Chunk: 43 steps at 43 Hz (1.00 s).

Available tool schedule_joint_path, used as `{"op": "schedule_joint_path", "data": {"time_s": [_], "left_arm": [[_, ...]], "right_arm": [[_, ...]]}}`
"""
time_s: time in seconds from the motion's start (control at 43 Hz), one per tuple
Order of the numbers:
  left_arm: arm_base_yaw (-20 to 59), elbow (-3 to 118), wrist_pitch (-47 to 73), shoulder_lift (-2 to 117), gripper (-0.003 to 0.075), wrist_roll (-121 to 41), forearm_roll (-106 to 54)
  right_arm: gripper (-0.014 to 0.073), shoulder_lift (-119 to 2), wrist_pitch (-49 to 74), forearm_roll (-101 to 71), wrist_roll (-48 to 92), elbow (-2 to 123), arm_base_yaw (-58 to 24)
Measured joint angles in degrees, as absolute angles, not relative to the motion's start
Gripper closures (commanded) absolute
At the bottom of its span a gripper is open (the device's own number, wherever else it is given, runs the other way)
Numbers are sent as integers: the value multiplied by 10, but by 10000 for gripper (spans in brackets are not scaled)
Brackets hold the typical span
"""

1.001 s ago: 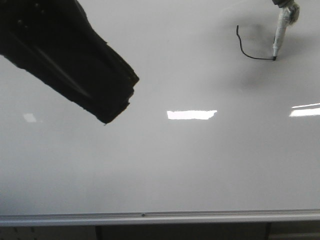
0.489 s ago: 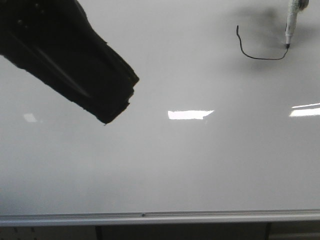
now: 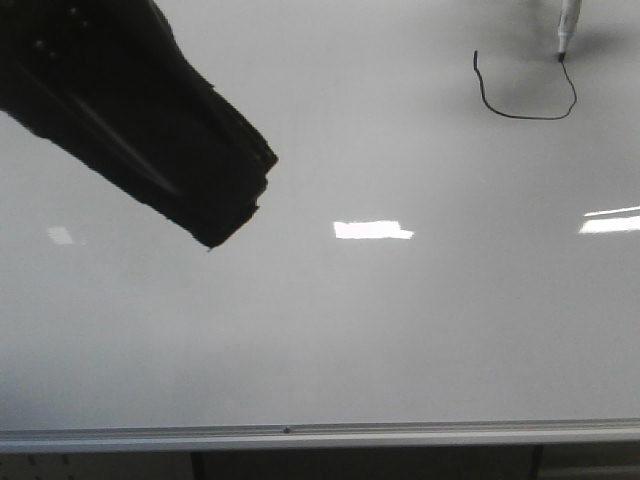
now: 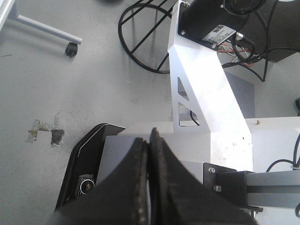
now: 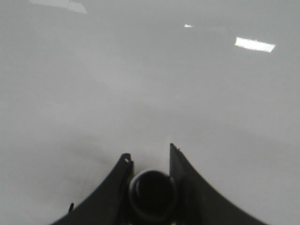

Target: Write number 0 on whiteboard

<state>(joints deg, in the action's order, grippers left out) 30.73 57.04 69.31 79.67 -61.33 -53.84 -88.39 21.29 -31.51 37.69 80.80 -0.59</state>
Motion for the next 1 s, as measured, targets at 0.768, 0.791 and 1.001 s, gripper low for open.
{"op": "schedule_joint_path", "data": {"time_s": [0.768,0.791,1.001], "left_arm": [[307,570,693,797,740,-613,-537],[307,570,693,797,740,-613,-537],[307,570,693,797,740,-613,-537]], "right_arm": [[653,-899,185,-367,377,820,-55],[653,-901,184,-368,377,820,-57],[653,-917,181,-369,377,820,-96]]}}
